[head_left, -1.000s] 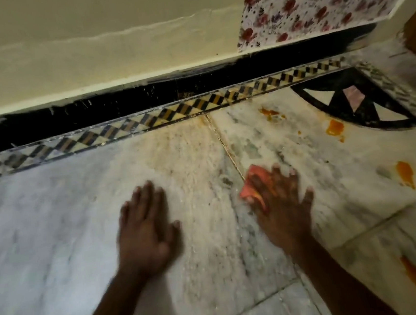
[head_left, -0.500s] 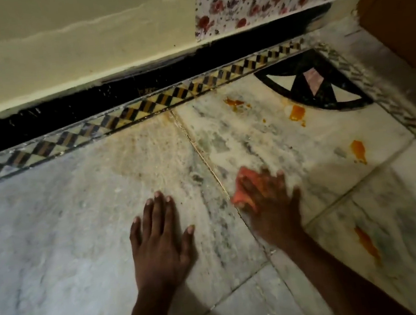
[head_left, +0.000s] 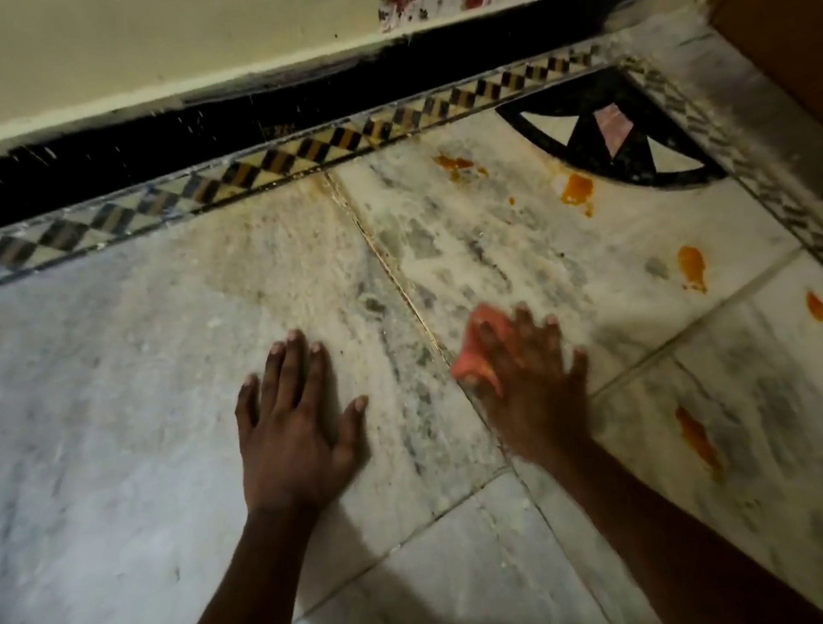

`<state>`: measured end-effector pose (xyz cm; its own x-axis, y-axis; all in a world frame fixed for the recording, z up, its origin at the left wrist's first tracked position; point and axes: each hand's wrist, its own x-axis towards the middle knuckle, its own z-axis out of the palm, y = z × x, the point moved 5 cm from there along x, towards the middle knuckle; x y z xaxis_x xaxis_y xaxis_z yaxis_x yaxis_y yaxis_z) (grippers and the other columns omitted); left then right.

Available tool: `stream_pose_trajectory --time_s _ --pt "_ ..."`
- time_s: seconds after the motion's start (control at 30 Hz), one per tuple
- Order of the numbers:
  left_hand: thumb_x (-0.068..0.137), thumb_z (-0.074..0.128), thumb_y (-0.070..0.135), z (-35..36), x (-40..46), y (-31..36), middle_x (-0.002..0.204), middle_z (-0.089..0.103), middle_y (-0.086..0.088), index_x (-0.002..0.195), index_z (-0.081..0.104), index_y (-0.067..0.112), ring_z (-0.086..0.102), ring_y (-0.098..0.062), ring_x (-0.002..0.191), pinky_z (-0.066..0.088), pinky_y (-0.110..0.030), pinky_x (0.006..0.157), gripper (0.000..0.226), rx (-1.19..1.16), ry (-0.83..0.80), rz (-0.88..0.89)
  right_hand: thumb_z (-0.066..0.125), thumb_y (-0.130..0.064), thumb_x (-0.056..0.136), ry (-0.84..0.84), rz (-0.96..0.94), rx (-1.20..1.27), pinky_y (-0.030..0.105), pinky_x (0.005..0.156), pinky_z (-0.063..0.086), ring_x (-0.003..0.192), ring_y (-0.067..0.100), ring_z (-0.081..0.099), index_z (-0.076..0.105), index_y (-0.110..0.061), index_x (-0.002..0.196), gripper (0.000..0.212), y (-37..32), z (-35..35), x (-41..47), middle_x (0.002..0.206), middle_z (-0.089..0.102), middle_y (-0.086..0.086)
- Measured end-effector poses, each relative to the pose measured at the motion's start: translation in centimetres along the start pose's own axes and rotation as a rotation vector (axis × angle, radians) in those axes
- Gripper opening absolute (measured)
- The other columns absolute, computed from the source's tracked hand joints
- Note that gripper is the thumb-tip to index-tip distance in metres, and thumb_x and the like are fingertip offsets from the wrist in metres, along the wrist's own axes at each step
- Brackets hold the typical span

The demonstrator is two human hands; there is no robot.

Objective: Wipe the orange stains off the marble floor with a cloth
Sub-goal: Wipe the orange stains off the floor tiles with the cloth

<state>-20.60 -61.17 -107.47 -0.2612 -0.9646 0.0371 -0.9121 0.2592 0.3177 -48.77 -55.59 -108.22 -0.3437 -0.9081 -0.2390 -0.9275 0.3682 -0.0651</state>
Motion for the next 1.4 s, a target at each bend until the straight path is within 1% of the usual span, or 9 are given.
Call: stream_pose_trajectory --time_s 0.13,0.3,0.4,0.6,0.83,0.93,1.1,1.27,1.4 --pt "0.101 0.038 0.067 0.2 -0.3 -0.1 0.178 0.019 -0.002 0.166 0.034 0.022 0.014 -0.020 0.166 0.014 -0.048 0.132 0.080 0.015 0.033 0.005 0.009 -0.079 0.098 0.022 0.283 0.180 0.071 0.125 -0.002 0.162 0.042 -0.016 0.003 -0.050 0.165 0.073 1.6 -0.8 5.6 0.179 -0.011 0.004" --pt "0.101 0.040 0.065 0.0 -0.9 0.5 0.174 0.031 -0.007 0.161 0.045 0.016 0.025 -0.025 0.163 0.021 -0.050 0.130 0.078 -0.017 0.056 0.024 0.012 -0.075 0.100 0.085 -0.061 0.066 0.071 0.123 0.002 0.163 0.041 0.000 0.015 -0.048 0.165 0.070 -1.6 0.8 -1.0 0.179 0.005 0.003" --pt "0.100 0.044 0.062 -0.1 -2.8 1.1 0.168 0.042 -0.010 0.154 0.055 0.011 0.039 -0.028 0.157 0.033 -0.050 0.126 0.076 -0.098 0.096 0.042 0.003 -0.078 0.097 0.109 -0.015 0.058 0.072 0.122 0.008 0.163 0.039 0.012 0.016 -0.049 0.165 0.074 2.7 2.5 -8.8 0.178 0.014 0.001" --pt "0.100 0.028 0.072 3.6 -12.3 9.0 0.178 0.017 -0.002 0.167 0.032 0.023 0.013 -0.024 0.166 0.009 -0.049 0.134 0.083 -0.048 -0.009 0.058 0.017 -0.074 0.102 0.040 0.211 0.180 0.066 0.127 -0.007 0.162 0.039 -0.015 0.002 -0.048 0.166 0.070 7.5 1.3 -5.8 0.179 -0.011 0.004" --pt "0.099 0.017 0.077 5.4 -16.1 13.3 0.179 0.002 -0.001 0.171 0.016 0.017 -0.003 -0.018 0.166 0.000 -0.046 0.134 0.093 0.038 -0.049 0.072 0.017 -0.074 0.100 0.163 -0.174 0.075 0.068 0.124 0.006 0.163 0.039 0.007 0.017 -0.048 0.165 0.071 7.0 3.5 -16.0 0.179 0.009 0.001" --pt "0.096 0.014 0.081 5.6 -17.5 14.2 0.179 -0.007 -0.002 0.171 0.009 0.017 -0.010 -0.020 0.166 -0.004 -0.048 0.134 0.099 0.050 -0.112 0.099 0.018 -0.076 0.099 0.114 -0.009 0.052 0.070 0.123 0.005 0.163 0.038 0.006 0.013 -0.046 0.166 0.074 11.5 4.2 -17.9 0.179 0.007 0.004" --pt "0.096 0.017 0.082 6.7 -20.8 16.1 0.179 -0.011 -0.002 0.171 -0.001 0.023 -0.016 -0.020 0.166 -0.006 -0.048 0.134 0.097 0.055 -0.089 0.095 0.025 -0.070 0.104 0.076 0.212 0.236 0.069 0.125 -0.009 0.161 0.040 -0.021 0.008 -0.049 0.166 0.067 11.6 2.6 -11.9 0.178 -0.015 -0.002" --pt "0.097 0.020 0.081 6.7 -20.9 16.0 0.180 -0.005 -0.001 0.172 0.005 0.024 -0.012 -0.019 0.166 -0.002 -0.048 0.134 0.095 0.052 -0.059 0.099 0.028 -0.067 0.104 0.163 -0.144 0.127 0.069 0.123 -0.004 0.164 0.037 -0.004 0.016 -0.052 0.164 0.063 8.3 4.1 -18.6 0.179 0.001 -0.009" --pt "0.097 0.023 0.079 6.7 -20.9 16.2 0.180 -0.001 -0.003 0.172 0.008 0.022 -0.007 -0.021 0.167 0.001 -0.050 0.134 0.096 0.038 -0.044 0.098 0.025 -0.067 0.102 0.201 0.128 0.115 0.071 0.119 -0.010 0.164 0.034 0.008 0.024 -0.052 0.162 0.062 15.5 5.5 -24.5 0.177 0.013 -0.010"
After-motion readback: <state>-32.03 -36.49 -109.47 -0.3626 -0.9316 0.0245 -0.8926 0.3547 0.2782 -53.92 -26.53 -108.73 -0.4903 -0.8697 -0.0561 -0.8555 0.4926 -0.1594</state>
